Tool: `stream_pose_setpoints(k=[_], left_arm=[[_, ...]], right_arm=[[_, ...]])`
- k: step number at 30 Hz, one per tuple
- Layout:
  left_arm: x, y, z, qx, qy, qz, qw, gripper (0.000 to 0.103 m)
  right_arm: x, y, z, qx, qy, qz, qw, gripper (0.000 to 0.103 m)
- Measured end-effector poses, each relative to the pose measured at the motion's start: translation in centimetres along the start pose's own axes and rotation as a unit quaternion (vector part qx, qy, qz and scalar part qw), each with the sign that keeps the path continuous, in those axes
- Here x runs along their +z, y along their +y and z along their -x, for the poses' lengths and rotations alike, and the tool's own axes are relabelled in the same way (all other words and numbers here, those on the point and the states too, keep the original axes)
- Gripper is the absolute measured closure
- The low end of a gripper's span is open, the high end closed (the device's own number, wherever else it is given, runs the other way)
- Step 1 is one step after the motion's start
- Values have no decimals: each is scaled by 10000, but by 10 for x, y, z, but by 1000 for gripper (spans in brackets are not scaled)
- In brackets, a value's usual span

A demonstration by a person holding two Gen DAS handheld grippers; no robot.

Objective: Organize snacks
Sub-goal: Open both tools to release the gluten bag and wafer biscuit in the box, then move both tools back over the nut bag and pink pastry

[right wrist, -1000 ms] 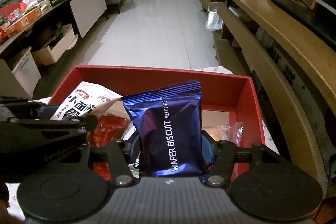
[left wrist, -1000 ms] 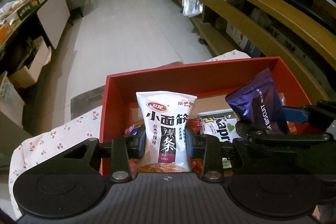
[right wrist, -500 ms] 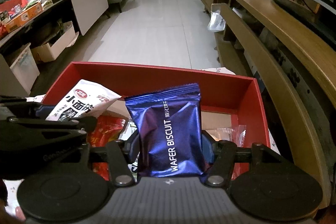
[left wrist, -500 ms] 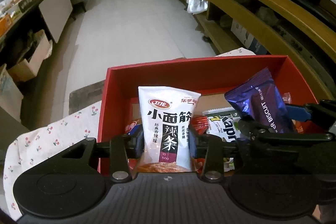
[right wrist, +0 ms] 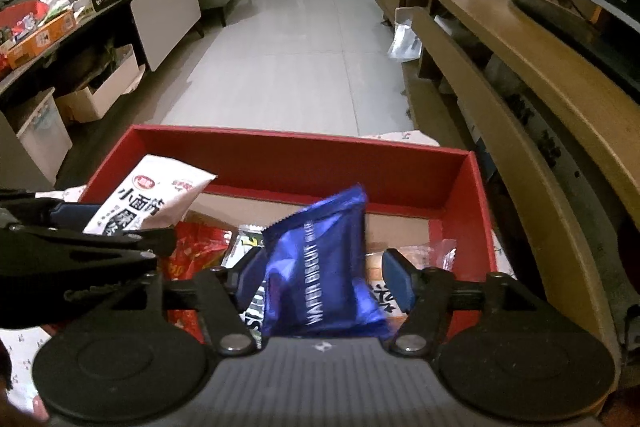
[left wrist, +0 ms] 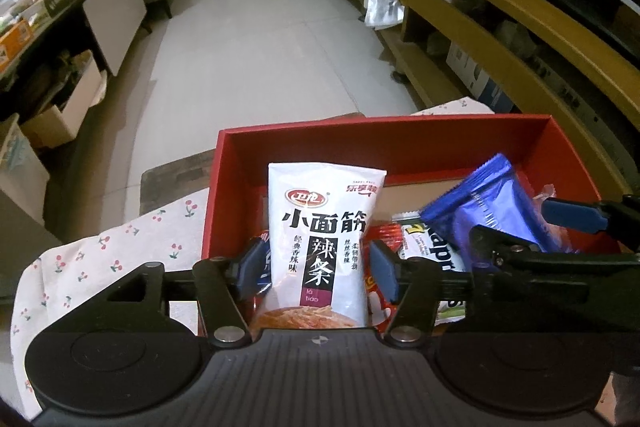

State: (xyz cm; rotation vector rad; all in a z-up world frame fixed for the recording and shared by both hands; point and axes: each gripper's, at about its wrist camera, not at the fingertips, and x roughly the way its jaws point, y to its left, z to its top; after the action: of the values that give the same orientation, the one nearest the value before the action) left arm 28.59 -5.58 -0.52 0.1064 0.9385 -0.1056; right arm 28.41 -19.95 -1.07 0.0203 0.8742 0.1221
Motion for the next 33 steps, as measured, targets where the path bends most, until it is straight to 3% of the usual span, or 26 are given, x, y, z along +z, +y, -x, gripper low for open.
stream_pose_setpoints(k=[22,33], left_arm=[[-18,7,55,-187,-269,-5,9995,22],[-58,24,72,-350,46,125,9993,20]], right_arm=[[-18,2,52,139,-217,-9,9997,30],[-57,14,84,270,-18,184,9995,30]])
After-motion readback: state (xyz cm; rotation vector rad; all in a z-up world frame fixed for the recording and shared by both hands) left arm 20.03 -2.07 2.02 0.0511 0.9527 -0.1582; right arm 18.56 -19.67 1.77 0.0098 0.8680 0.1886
